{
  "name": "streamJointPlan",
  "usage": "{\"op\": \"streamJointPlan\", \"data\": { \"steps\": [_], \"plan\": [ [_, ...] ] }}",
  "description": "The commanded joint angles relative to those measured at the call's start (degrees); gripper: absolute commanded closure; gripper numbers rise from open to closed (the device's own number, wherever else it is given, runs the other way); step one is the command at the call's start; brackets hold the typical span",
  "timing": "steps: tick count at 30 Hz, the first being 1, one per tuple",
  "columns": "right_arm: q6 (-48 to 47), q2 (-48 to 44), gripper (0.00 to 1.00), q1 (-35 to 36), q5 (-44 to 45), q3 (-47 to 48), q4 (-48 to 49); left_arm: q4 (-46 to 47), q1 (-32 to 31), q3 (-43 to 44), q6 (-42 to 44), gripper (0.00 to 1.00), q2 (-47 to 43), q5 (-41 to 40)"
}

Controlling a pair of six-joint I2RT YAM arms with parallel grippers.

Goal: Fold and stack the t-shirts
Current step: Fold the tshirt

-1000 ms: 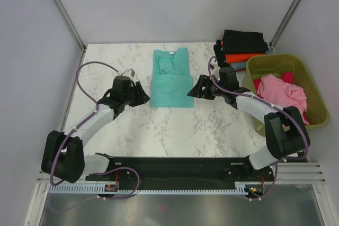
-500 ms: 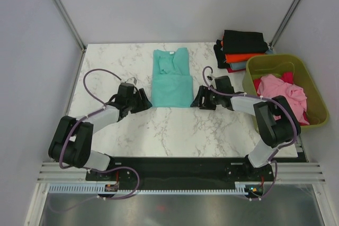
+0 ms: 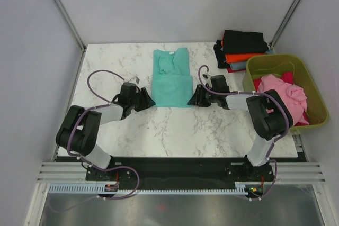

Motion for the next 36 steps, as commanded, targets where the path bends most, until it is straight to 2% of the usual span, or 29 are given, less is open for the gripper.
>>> {"op": "streamJointPlan", "data": {
  "steps": [1, 6, 9, 10, 11, 12, 13, 16, 21, 22, 29, 31, 36],
  "plan": [
    [-0.33, 3.17, 0.53, 0.47, 1.12, -0.24, -1.48, 3.73, 0.07, -1.26, -2.52, 0.47, 2.66, 2.76],
    [0.46, 3.96, 0.58, 0.47, 0.41, -0.76, -0.07, 6.20, 0.07, -2.49, -3.22, 0.54, 3.63, 3.73],
    [0.72, 4.23, 0.65, 0.38, 0.24, -1.11, 0.63, 7.51, 0.07, -2.85, -3.49, 0.66, 4.24, 4.17],
    [0.90, 4.31, 0.69, 0.47, 0.15, -1.29, 0.98, 7.95, 0.07, -2.94, -3.57, 0.74, 4.42, 4.26],
    [1.33, 4.40, 0.72, 0.47, -0.11, -1.38, 1.77, 8.48, 0.07, -3.02, -3.75, 0.77, 4.68, 4.61],
    [1.60, 4.40, 0.79, 0.47, -0.55, -1.73, 2.13, 8.83, 0.07, -2.94, -3.92, 0.80, 4.86, 4.70],
    [1.86, 4.31, 0.83, 0.56, -0.81, -1.91, 2.56, 8.84, -0.02, -2.85, -4.01, 0.88, 4.60, 4.44],
    [2.30, 2.04, 0.98, 0.47, -0.91, -2.69, 2.83, 7.36, -0.98, -3.46, -3.66, 0.98, 0.39, 3.38],
    [2.74, -8.15, 1.00, 0.64, 0.76, -7.52, -0.94, -3.71, -4.84, -3.90, -3.40, 0.98, -11.64, 0.22],
    [3.09, -13.13, 1.00, 0.99, 1.55, -8.23, -3.12, -7.65, -5.64, -4.08, -3.66, 0.98, -16.97, -0.31],
    [5.90, -36.71, 1.00, 7.23, 10.94, -10.87, -17.98, -26.46, -12.41, -3.12, -8.13, 0.98, -39.05, -3.47],
    [6.96, -41.36, 1.00, 9.25, 12.36, -9.56, -22.36, -30.34, -13.38, -1.71, -8.76, 0.98, -41.89, -3.91],
    [7.58, -43.76, 1.00, 10.05, 13.68, -4.47, -27.40, -38.17, -13.47, 3.74, -9.03, 0.98, -45.06, -5.93]
  ]
}}
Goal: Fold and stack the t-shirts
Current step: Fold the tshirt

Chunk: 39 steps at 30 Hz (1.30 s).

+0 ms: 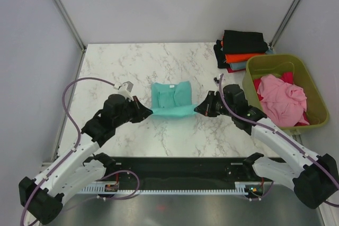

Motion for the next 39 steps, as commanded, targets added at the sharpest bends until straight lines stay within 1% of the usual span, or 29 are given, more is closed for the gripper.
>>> {"op": "streamJointPlan", "data": {
  "steps": [1, 6, 10, 13, 15, 16, 17, 18, 19, 20, 21, 22, 23, 24, 25, 26, 27, 28, 29, 30, 31, 32, 33, 34, 35, 36, 38, 39],
  "plan": [
    [0.78, 0.93, 1.00, 0.08, 3.67, 5.07, -7.40, -8.54, -0.24, 4.99, -1.94, 0.98, -0.13, -3.64],
    [-1.41, 5.33, 1.00, 0.08, 4.64, 10.95, -9.52, -9.87, -0.16, 9.82, -0.27, 0.98, 4.70, -6.54],
    [-2.56, 9.98, 1.00, 0.00, 5.96, 14.48, -10.05, -9.61, 0.37, 14.13, 1.39, 0.98, 11.54, -6.72],
    [-3.52, 14.01, 1.00, -0.70, 6.22, 17.99, -10.13, -9.08, 2.12, 18.25, 3.41, 0.98, 15.42, -6.72],
    [-4.05, 16.66, 1.00, -1.67, 5.44, 20.88, -10.13, -7.94, 5.10, 21.42, 4.47, 0.98, 20.34, -3.83],
    [-4.40, 19.63, 1.00, -2.63, 5.35, 22.03, -10.05, -7.50, 6.51, 22.47, 5.08, 0.97, 22.18, -2.25],
    [-5.10, 21.40, 1.00, -3.34, 4.48, 24.65, -10.13, -6.28, 9.83, 24.48, 5.18, 0.97, 26.90, 1.50],
    [-5.46, 23.42, 1.00, -4.04, 3.94, 25.98, -10.05, -5.65, 11.52, 25.46, 5.35, 0.97, 29.30, 3.63],
    [-5.90, 27.62, 1.00, -5.53, 3.59, 27.56, -9.87, -5.13, 13.10, 26.60, 5.96, 0.97, 32.19, 5.30],
    [-6.34, 29.92, 1.00, -6.15, 3.41, 29.23, -9.96, -4.43, 15.03, 29.40, 6.23, 0.97, 34.83, 6.54],
    [-6.69, 32.29, 1.00, -6.77, 2.19, 32.47, -9.87, -3.72, 15.74, 31.25, 6.75, 0.96, 40.77, 7.51],
    [-6.95, 37.19, 1.00, -7.90, 1.92, 34.33, -9.87, -3.45, 16.45, 33.36, 7.54, 0.95, 44.05, 8.74],
    [-6.95, 39.76, 1.00, -8.26, 1.48, 36.17, -9.87, -3.36, 16.89, 38.52, 9.38, 0.93, 47.31, 9.88],
    [-7.30, 42.31, 1.00, -8.70, -0.26, 39.93, -9.78, -3.80, 17.50, 41.35, 10.18, 0.91, 54.82, 12.07],
    [-7.48, 47.56, 1.00, -9.40, -0.45, 42.06, -9.87, -4.15, 17.77, 44.43, 10.97, 0.90, 58.20, 13.74],
    [-7.57, 50.13, 1.00, -9.58, -0.19, 44.26, -9.96, -5.02, 18.30, 50.98, 12.02, 0.89, 62.50, 14.89],
    [-8.01, 52.59, 1.00, -9.85, -0.10, 48.37, -9.87, -7.03, 18.56, 54.44, 12.03, 0.89, 66.02, 13.86],
    [-8.01, 57.67, 1.00, -10.11, 0.59, 50.84, -10.13, -9.14, 18.91, 57.61, 11.95, 0.89, 72.50, 13.58],
    [-8.01, 60.24, 1.00, -10.37, -0.18, 56.18, -10.22, -9.86, 19.87, 62.51, 11.42, 0.89, 75.26, 14.28],
    [-8.62, 62.88, 0.89, -10.64, -1.24, 59.01, -10.22, -10.48, 20.40, 64.91, 10.90, 0.86, 77.81, 15.07],
    [-8.62, 68.04, 0.77, -10.90, -1.33, 62.26, -12.66, -10.83, 20.93, 66.85, 10.11, 0.82, 82.53, 16.12],
    [-8.80, 70.35, 0.50, -11.08, -1.07, 69.00, -14.86, -11.27, 21.55, 71.13, 10.01, 0.76, 84.67, 18.65],
    [-8.97, 73.50, 0.38, -11.60, -0.98, 71.50, -17.58, -11.80, 21.81, 73.61, 10.10, 0.63, 86.95, 19.64],
    [-8.98, 74.41, 0.32, -11.87, -0.11, 73.61, -19.00, -13.11, 21.99, 76.33, 10.97, 0.58, 88.72, 20.43],
    [-8.98, 74.85, 0.28, -12.22, 2.25, 76.85, -20.05, -16.43, 22.17, 82.54, 11.59, 0.49, 91.95, 20.87],
    [-8.98, 74.94, 0.21, -13.00, 2.88, 77.84, -20.59, -18.63, 22.17, 85.56, 12.12, 0.40, 92.86, 20.35],
    [-8.98, 73.46, 0.19, -13.89, 5.07, 79.86, -21.56, -20.67, 22.43, 90.83, 13.09, 0.37, 92.78, 19.91],
    [-9.15, 71.62, 0.17, -14.50, 5.43, 80.13, -21.65, -20.76, 22.61, 91.65, 13.18, 0.34, 92.08, 19.39]
  ]
}}
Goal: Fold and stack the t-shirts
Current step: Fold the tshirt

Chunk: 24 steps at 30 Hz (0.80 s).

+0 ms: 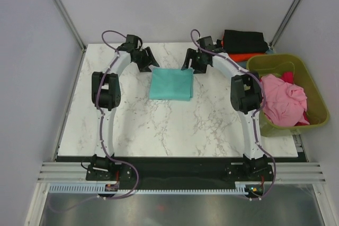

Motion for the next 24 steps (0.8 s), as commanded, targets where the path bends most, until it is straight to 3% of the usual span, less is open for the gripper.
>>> {"op": "streamJointPlan", "data": {
  "steps": [1, 5, 8, 9, 12, 19, 24],
  "plan": [
    [-1.24, -6.14, 0.17, -2.24, 3.99, 5.65, -2.81, -4.24, 0.55, 7.79, 3.14, 0.34, -3.78, 1.64],
    [-3.96, -13.78, 0.16, -1.90, 4.09, -0.90, -1.06, -5.03, 1.35, 5.78, 4.19, 0.32, -10.20, -2.48],
    [-4.14, -20.98, 0.21, -0.75, -2.22, -11.70, 6.13, -5.03, 0.73, 0.86, 5.86, 0.32, -16.26, -5.56],
    [-3.45, -23.70, 0.23, 0.21, -7.90, -14.54, 8.68, -5.03, 0.38, -0.63, 6.48, 0.33, -17.49, -6.27],
    [0.67, -25.39, 0.28, 2.40, -16.64, -23.08, 21.93, -4.25, -1.99, -8.18, 7.89, 0.34, -22.42, -7.07],
    [8.06, -17.23, 0.41, 5.84, -26.94, -28.10, 36.99, 2.96, -6.74, -31.19, 6.31, 0.36, -35.07, -6.36],
    [9.84, -6.79, 0.46, 6.02, -31.07, -29.59, 44.04, 2.88, -6.92, -39.84, 7.98, 0.36, -47.63, -7.07]
  ]
}}
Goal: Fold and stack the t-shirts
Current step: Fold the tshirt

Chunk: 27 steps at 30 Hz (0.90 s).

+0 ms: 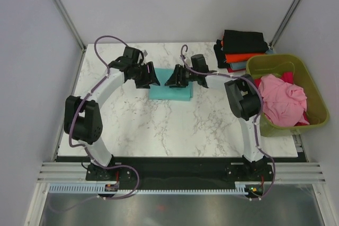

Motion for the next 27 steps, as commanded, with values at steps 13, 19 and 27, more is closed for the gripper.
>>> {"op": "streamJointPlan", "data": {
  "steps": [13, 19, 27],
  "plan": [
    [1.45, -0.64, 0.35, 0.18, -6.08, 0.25, 3.47, -3.34, 1.39, -5.15, 12.44, 0.35, -19.05, -8.02],
    [-3.39, -6.88, 0.19, -3.32, -1.62, 5.28, -3.05, -1.58, 1.39, -8.40, 13.32, 0.36, -20.45, -11.88],
    [-11.92, -7.77, 0.16, -8.95, 11.75, 1.32, -14.03, -1.05, 1.39, -9.20, 13.15, 0.36, -19.58, -11.45]
  ]
}}
